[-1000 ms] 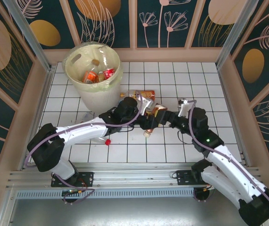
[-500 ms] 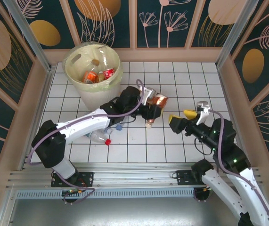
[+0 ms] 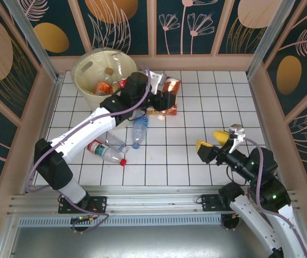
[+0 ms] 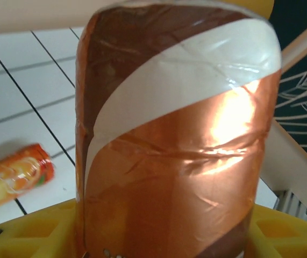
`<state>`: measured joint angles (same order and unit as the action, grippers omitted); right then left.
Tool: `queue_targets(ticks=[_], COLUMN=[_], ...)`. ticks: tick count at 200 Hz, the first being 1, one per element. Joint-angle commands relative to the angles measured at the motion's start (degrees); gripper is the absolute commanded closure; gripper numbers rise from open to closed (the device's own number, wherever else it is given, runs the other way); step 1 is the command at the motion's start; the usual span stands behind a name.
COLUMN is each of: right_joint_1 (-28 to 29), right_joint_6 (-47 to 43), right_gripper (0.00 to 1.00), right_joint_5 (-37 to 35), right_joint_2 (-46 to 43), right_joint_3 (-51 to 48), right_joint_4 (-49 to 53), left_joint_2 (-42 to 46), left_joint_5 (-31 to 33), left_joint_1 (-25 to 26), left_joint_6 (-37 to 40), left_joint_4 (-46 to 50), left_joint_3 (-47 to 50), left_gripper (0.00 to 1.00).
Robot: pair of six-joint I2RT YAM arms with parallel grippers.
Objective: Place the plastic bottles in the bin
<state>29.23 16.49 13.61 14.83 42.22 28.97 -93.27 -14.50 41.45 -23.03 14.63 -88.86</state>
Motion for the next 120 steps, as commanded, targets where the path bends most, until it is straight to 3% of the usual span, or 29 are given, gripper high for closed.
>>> queue_targets(ticks=[1, 120], right_joint_1=[-0.3, -0.3], right_joint_6=[-0.9, 1.0], right_gripper=[0.01, 0.01], right_joint_5=[1.0, -1.2], right_joint_2=[-1.2, -3.6], right_joint_3=[-0.5, -3.5], right_joint_4=[-1.3, -5.3], left_joint_2=[1.1, -1.8], left_joint_5=[3.6, 11.9], left_joint_1=[-2.7, -22.1], left_joint_6=[3.2, 8.0], left_joint_4=[7.0, 20.3], left_joint_3=[-5.6, -24.6], left_gripper=[0.44, 0.44])
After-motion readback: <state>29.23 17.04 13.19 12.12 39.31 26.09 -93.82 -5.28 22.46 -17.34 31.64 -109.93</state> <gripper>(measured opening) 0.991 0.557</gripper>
